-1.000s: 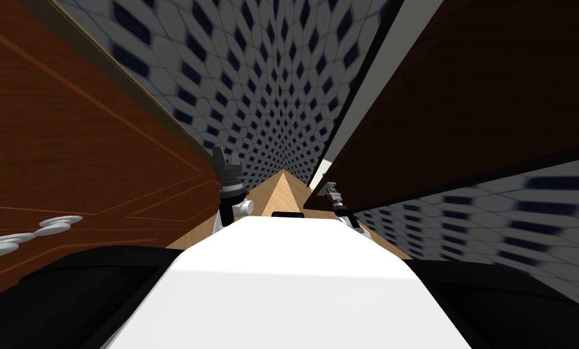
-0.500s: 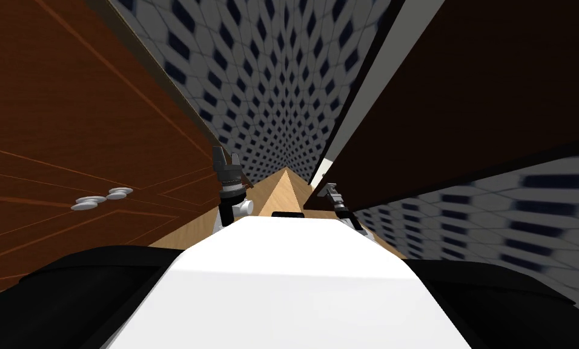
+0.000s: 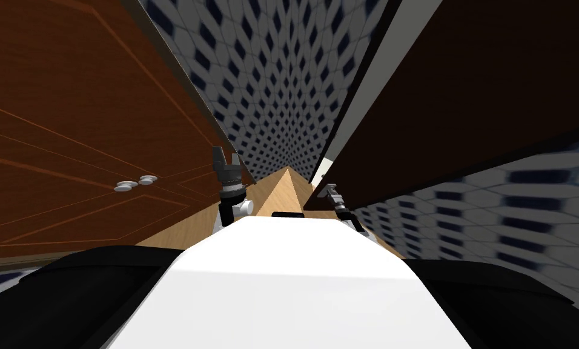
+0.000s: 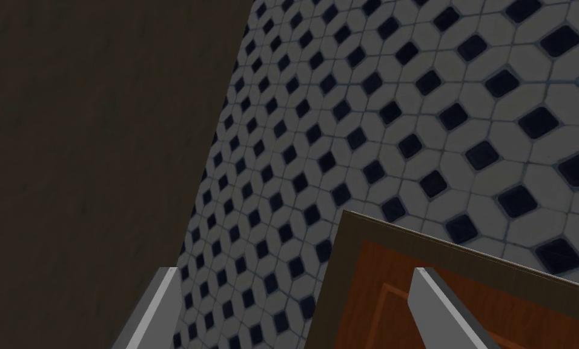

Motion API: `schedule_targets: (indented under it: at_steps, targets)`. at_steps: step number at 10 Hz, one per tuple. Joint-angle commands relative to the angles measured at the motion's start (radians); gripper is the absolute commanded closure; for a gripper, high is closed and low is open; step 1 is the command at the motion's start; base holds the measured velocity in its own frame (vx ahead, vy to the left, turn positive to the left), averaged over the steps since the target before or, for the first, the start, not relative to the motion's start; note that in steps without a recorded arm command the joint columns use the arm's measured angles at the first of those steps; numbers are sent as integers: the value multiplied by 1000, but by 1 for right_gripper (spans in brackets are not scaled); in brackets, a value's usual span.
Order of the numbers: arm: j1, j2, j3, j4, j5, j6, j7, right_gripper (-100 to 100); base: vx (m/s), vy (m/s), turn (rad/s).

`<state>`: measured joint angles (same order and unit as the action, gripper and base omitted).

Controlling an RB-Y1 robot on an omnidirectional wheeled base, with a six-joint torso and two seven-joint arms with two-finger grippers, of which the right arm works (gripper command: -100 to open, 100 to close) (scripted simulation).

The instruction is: Pull the door open

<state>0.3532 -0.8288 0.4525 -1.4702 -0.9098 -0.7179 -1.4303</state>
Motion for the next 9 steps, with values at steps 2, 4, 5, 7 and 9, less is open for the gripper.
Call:
schedule_targets:
  at_steps: [2,4,5,7,9]
  targets:
    - [2,-18,16,2,9,-22,-21,100,-203,-92,161]
    - [3,-34,28,6,16,-40,-38,100,-206,-66,139]
    - [4,-42,34,8,20,-49,-47,100,-206,-98,157]
    - [5,-57,47,11,27,-66,-64,100,-222,-75,127]
    - [6,-72,58,14,33,-83,-80,100,-194,-77,125]
